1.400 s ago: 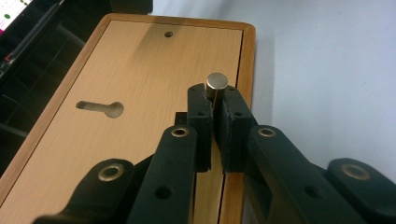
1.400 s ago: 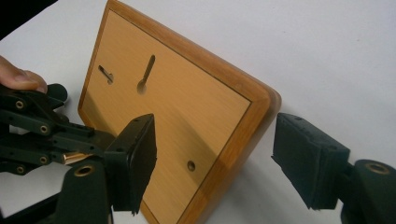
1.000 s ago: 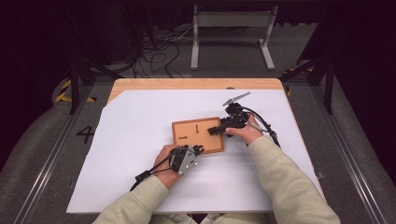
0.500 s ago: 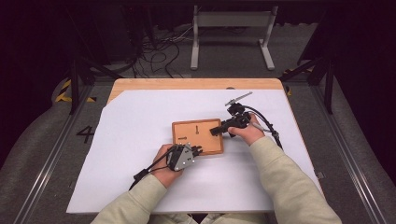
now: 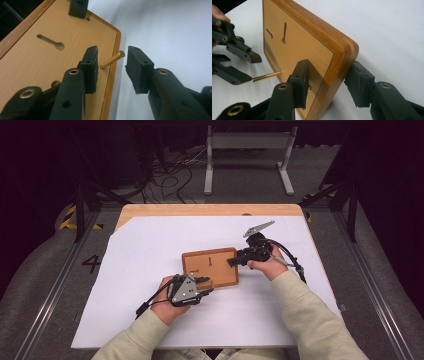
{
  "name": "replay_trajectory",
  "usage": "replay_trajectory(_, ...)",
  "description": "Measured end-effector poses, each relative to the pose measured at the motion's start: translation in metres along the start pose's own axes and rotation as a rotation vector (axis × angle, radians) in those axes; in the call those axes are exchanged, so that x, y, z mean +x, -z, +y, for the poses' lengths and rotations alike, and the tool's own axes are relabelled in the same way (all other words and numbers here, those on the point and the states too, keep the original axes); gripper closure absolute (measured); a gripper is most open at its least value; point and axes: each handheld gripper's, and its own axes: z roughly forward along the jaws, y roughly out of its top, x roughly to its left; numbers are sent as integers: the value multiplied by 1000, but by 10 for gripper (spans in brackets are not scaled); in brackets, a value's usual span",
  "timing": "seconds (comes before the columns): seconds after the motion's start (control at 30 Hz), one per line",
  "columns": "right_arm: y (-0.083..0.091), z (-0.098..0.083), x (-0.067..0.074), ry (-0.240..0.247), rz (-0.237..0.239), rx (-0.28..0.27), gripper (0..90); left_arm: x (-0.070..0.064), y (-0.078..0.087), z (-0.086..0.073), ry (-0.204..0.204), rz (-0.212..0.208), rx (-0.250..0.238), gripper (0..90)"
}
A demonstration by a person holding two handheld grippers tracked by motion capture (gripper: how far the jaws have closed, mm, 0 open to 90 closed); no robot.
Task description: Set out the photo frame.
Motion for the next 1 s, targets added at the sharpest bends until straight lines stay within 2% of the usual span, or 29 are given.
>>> replay_trajectory(0.1,3,-3,4,19,-10,-10,564,-1,9,-3,46,-9,-19,584)
replay_trajectory(0.27,8,-6,13,62,-36,-14,571,2,26,-7,83,2,-47,558)
replay_trajectory(0.3,8,-7,15,70,-42,-17,573,1,30,-8,104,1,-50,559)
replay_trajectory(0.37,11,-9,19,90,-55,-19,578,4,40,-11,124,23,-62,558)
replay_trajectory(0.47,14,-13,26,133,-79,-27,584,6,55,-15,196,47,-63,531)
replay_trajectory(0.6,18,-17,39,200,-124,-25,588,10,66,-20,230,67,-72,518)
replay_trajectory(0.63,19,-18,42,217,-135,-25,590,13,71,-24,251,85,-73,517)
replay_trajectory(0.8,23,-24,55,277,-168,-26,602,19,76,-33,293,112,-70,515)
replay_trajectory(1.0,30,-34,68,310,-166,-33,631,26,77,-42,346,129,-58,493)
